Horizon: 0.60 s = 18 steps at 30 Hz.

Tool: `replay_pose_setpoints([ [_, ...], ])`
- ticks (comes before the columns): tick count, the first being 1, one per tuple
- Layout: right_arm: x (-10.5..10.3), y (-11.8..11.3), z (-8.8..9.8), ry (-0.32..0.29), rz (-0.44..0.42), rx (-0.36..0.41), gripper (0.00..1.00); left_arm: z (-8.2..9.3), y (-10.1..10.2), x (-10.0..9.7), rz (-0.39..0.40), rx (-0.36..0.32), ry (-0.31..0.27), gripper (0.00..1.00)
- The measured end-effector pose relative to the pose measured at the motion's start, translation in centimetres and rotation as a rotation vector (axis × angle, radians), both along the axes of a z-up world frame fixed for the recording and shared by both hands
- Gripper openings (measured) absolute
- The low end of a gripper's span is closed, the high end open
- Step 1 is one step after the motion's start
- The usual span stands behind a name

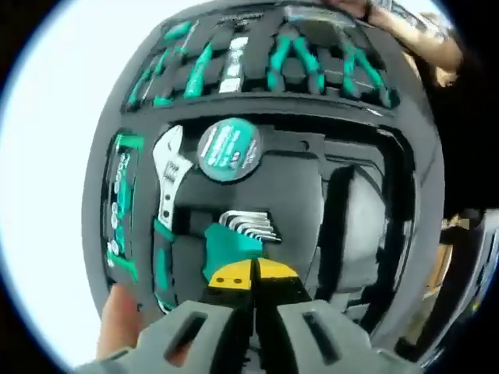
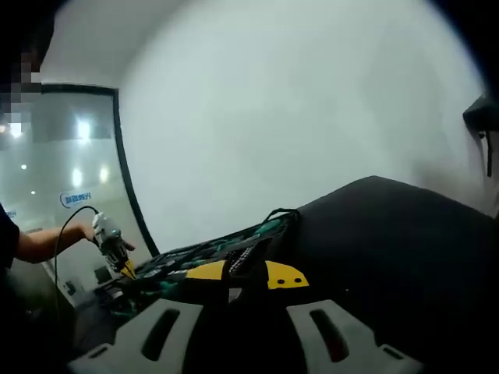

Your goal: Pick up the tools and put them into their designated positions in the toolbox.

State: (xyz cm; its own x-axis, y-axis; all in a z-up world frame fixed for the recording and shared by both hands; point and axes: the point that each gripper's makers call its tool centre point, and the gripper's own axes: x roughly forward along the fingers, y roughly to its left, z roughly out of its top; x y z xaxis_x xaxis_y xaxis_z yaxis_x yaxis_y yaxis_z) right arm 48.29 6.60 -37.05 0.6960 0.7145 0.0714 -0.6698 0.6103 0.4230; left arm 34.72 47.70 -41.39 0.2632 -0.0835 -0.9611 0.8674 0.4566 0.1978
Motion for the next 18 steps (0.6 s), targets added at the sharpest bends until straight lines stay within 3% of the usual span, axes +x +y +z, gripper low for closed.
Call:
replay_pose_setpoints([
  [1, 0.1, 0.0, 0.0, 0.002, 0.000, 0.002, 0.15, 0.1, 0.8, 0.4, -0.028, 0.000, -0.018, 0.00],
  [3, 0.0, 0.2, -0.1, 0.005, 0.010, -0.004, 0.15, 1.1, 2.5, -0.3, 0.158, 0.045, -0.036, 0.00],
  [4, 0.0, 0.3, -0.1, 0.003, 0.013, -0.005, 0.15, 1.8, 2.0, -0.1, 0.209, -0.061, -0.084, 0.00],
  [5, -0.1, 0.2, 0.0, -0.001, 0.011, -0.005, 0.15, 2.9, 1.7, 0.9, 0.215, -0.178, -0.177, 0.00],
  [7, 0.0, 0.1, 0.0, 0.003, 0.006, 0.000, 0.15, 5.9, 1.5, 1.1, 0.217, -0.313, -0.395, 0.00],
  [11, 0.0, 0.1, -0.1, 0.007, 0.009, 0.002, 0.15, 8.2, 3.5, 1.2, 0.409, -0.497, -0.595, 0.00],
  [15, -0.1, 0.3, -0.2, 0.002, 0.014, -0.009, 0.15, 6.0, 3.5, 1.2, 0.423, -0.487, -0.595, 0.06],
  [18, 0.1, -0.1, -0.1, 0.008, 0.001, 0.004, 0.15, 4.7, 1.5, 1.2, 0.437, -0.553, -0.565, 0.09],
])
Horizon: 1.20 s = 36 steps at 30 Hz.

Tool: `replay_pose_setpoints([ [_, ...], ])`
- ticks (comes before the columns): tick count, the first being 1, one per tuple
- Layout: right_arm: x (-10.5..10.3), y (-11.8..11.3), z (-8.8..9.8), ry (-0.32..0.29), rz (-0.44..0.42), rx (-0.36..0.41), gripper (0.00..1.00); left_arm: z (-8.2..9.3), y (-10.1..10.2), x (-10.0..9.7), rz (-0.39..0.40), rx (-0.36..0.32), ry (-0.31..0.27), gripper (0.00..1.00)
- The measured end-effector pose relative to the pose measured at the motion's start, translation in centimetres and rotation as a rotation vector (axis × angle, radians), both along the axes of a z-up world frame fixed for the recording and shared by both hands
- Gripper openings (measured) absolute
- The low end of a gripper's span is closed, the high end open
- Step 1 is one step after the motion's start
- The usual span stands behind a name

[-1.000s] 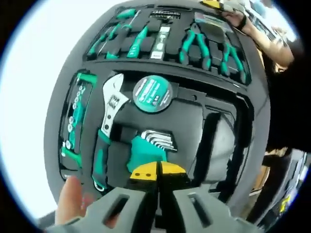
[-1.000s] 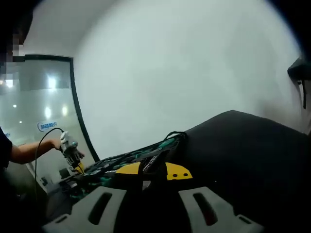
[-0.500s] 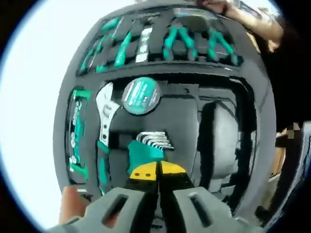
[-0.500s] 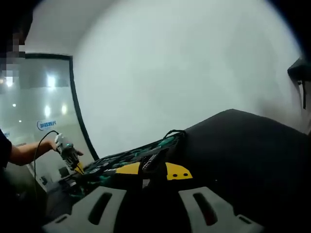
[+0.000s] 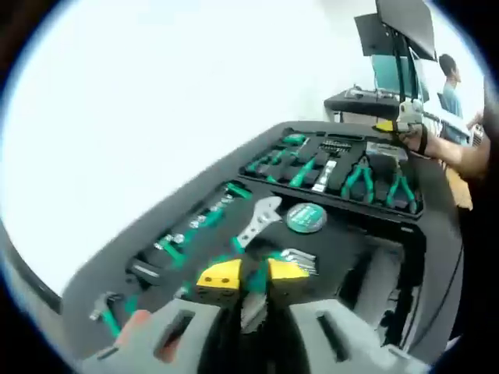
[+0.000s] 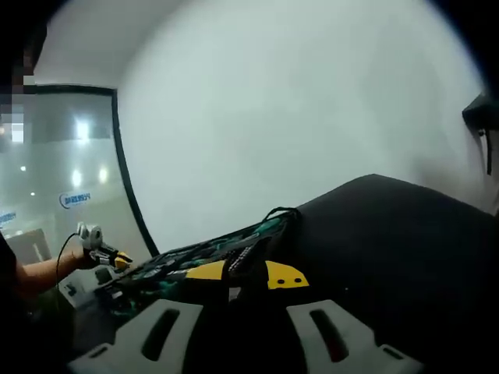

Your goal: Pick up the tools and put them into their designated positions in the toolbox.

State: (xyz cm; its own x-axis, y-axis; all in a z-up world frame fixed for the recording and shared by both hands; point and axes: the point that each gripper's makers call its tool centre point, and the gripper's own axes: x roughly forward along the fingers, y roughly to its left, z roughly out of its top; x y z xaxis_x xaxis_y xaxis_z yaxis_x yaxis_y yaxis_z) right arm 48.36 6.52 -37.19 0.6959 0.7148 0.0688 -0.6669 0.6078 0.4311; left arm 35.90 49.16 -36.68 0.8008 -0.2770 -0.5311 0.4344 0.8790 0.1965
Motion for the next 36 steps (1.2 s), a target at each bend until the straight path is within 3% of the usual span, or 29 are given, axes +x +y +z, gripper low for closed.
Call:
replay_pose_setpoints([
  [2, 0.0, -0.1, 0.0, 0.004, -0.005, 0.006, 0.15, -0.6, -1.2, 0.2, -0.005, -0.038, 0.002, 0.09],
  [3, 0.0, -0.2, 0.0, 0.006, -0.005, 0.007, 0.15, -1.1, -0.7, 0.6, -0.006, -0.059, 0.016, 0.09],
  [8, 0.0, -0.1, -0.1, 0.010, -0.005, 0.007, 0.15, -3.6, -1.4, 1.0, -0.010, -0.005, 0.052, 0.13],
  [9, 0.0, -0.1, -0.1, 0.011, -0.005, 0.007, 0.15, -4.0, -1.2, 1.1, -0.001, -0.003, 0.039, 0.12],
  [11, 0.0, -0.1, -0.1, 0.011, -0.005, 0.010, 0.15, -3.6, -1.0, 1.9, 0.008, -0.019, -0.055, 0.12],
  [15, 0.0, -0.2, 0.0, 0.011, -0.005, 0.014, 0.15, -3.4, -0.6, 1.9, 0.083, -0.087, -0.116, 0.16],
  [17, 0.1, -0.2, 0.0, 0.012, -0.004, 0.017, 0.15, -2.9, -0.2, 1.4, 0.106, -0.092, -0.166, 0.21],
  [18, 0.1, -0.2, 0.0, 0.013, -0.003, 0.019, 0.15, -3.0, 0.1, 0.9, 0.138, -0.121, -0.176, 0.21],
  [20, 0.1, -0.2, 0.0, 0.014, -0.002, 0.020, 0.15, -2.7, 0.3, 0.3, 0.148, -0.117, -0.228, 0.21],
  [22, 0.1, -0.1, 0.0, 0.014, 0.000, 0.019, 0.15, -2.8, 0.8, 0.2, 0.183, -0.100, -0.217, 0.16],
  [23, 0.1, -0.1, 0.0, 0.013, 0.002, 0.017, 0.15, -3.6, 0.7, 0.0, 0.213, -0.119, -0.164, 0.06],
  [24, 0.0, 0.0, 0.0, 0.013, 0.003, 0.015, 0.15, -3.5, -0.1, 0.0, 0.159, -0.070, -0.149, 0.00],
  [25, 0.0, 0.0, 0.0, 0.012, 0.005, 0.012, 0.15, -3.3, 0.1, 0.3, 0.156, 0.024, -0.152, 0.00],
  [27, 0.0, 0.0, 0.0, 0.011, 0.006, 0.012, 0.15, -3.3, -0.3, 0.5, 0.120, 0.133, -0.118, 0.01],
  [28, 0.0, 0.0, 0.0, 0.011, 0.004, 0.014, 0.15, -3.2, -0.3, 0.5, 0.114, 0.145, -0.100, 0.04],
  [29, 0.0, -0.1, 0.0, 0.011, 0.001, 0.017, 0.15, -2.9, -0.3, 0.7, 0.133, 0.090, -0.096, 0.10],
  [30, 0.0, -0.2, 0.1, 0.011, -0.003, 0.021, 0.15, -2.0, -0.4, 1.0, 0.153, -0.003, -0.120, 0.15],
  [32, 0.1, -0.4, 0.1, 0.015, -0.007, 0.028, 0.15, 0.7, -0.1, 1.4, 0.188, -0.172, -0.230, 0.22],
  [36, 0.0, -0.4, 0.0, 0.022, -0.007, 0.034, 0.15, 6.6, 4.7, -2.0, 0.363, -0.288, -0.508, 0.34],
])
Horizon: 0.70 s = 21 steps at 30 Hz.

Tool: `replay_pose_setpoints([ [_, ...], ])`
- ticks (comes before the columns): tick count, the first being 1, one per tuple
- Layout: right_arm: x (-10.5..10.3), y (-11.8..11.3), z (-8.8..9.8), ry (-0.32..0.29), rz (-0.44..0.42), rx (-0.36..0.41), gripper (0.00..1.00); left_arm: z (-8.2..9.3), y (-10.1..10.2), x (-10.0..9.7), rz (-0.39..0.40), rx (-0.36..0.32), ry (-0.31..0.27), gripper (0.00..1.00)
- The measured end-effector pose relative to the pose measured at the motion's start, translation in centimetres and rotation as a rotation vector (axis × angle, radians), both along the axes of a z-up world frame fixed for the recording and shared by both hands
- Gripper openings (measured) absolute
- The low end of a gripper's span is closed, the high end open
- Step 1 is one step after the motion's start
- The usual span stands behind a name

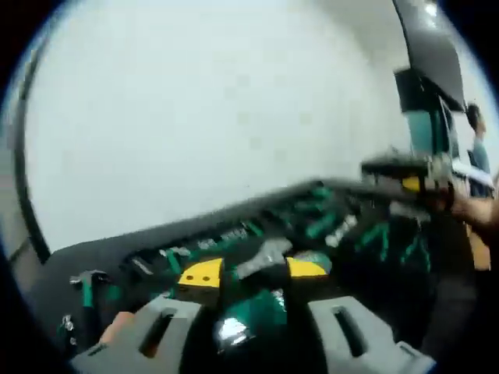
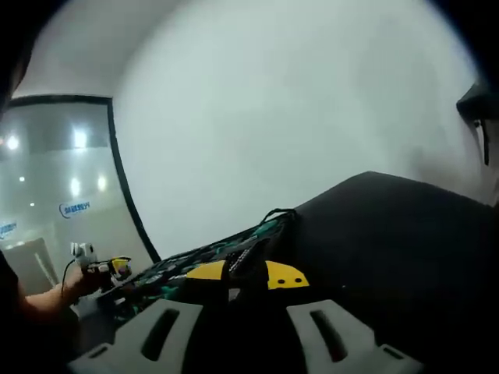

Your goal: Pick up the tools and put them into their designated positions in the toolbox.

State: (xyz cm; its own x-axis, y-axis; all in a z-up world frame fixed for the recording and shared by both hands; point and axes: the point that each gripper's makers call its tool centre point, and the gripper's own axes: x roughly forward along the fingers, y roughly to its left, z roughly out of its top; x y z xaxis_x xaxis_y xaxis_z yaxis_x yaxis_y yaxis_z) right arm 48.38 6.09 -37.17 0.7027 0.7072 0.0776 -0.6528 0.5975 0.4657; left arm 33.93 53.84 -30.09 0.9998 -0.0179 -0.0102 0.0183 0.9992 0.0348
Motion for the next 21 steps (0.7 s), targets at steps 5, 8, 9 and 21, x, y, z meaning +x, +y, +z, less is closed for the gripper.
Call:
replay_pose_setpoints([
  [5, -0.1, 0.4, -0.1, 0.001, 0.013, -0.012, 0.15, 2.5, 7.3, -7.3, 0.244, 0.012, -0.185, 0.46],
  [8, -0.2, 0.5, -0.1, -0.004, 0.018, -0.020, 0.15, 2.0, 11.3, -11.4, 0.357, -0.083, -0.214, 0.47],
  [9, -0.2, 0.5, -0.1, -0.005, 0.019, -0.022, 0.15, 1.9, 12.3, -12.6, 0.401, -0.074, -0.221, 0.47],
  [21, -0.1, 0.3, -0.1, -0.006, 0.008, -0.015, 0.15, -0.5, 18.3, -18.2, 0.640, 0.052, -0.123, 0.52],
])
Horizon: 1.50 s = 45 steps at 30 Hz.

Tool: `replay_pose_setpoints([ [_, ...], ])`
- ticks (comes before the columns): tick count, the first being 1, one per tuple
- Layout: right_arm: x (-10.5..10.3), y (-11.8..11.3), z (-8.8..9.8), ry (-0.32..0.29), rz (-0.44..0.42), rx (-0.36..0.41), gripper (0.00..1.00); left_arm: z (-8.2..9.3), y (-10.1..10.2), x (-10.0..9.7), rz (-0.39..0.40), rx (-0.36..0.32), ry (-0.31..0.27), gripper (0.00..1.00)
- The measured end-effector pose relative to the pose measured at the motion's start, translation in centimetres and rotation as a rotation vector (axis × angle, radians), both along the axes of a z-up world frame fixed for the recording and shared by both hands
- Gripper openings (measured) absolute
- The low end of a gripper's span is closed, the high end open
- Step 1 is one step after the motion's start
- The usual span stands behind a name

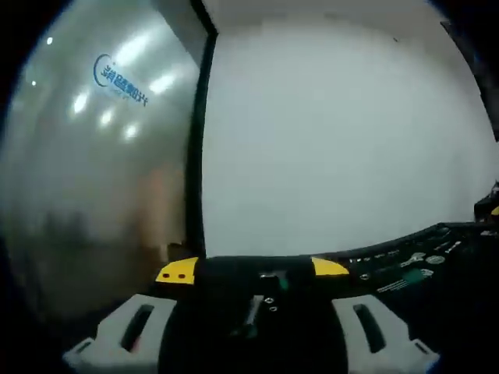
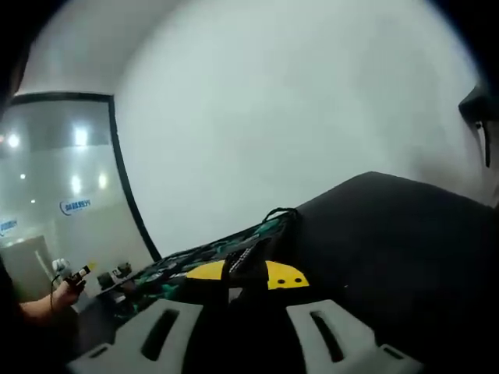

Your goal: Pick up the tools and put them into their designated positions in the toolbox.

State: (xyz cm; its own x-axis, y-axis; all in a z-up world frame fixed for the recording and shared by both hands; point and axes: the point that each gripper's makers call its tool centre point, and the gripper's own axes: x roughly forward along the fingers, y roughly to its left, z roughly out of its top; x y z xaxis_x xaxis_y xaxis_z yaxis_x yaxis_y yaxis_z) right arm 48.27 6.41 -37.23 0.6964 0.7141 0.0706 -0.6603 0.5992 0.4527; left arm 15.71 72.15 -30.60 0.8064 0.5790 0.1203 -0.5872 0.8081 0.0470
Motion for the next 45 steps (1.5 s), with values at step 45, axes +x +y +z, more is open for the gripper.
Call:
replay_pose_setpoints([
  [45, 0.2, 0.4, -0.8, 0.012, -0.002, -0.050, 0.15, -12.5, 3.3, 11.3, 0.011, -0.283, 0.362, 0.14],
])
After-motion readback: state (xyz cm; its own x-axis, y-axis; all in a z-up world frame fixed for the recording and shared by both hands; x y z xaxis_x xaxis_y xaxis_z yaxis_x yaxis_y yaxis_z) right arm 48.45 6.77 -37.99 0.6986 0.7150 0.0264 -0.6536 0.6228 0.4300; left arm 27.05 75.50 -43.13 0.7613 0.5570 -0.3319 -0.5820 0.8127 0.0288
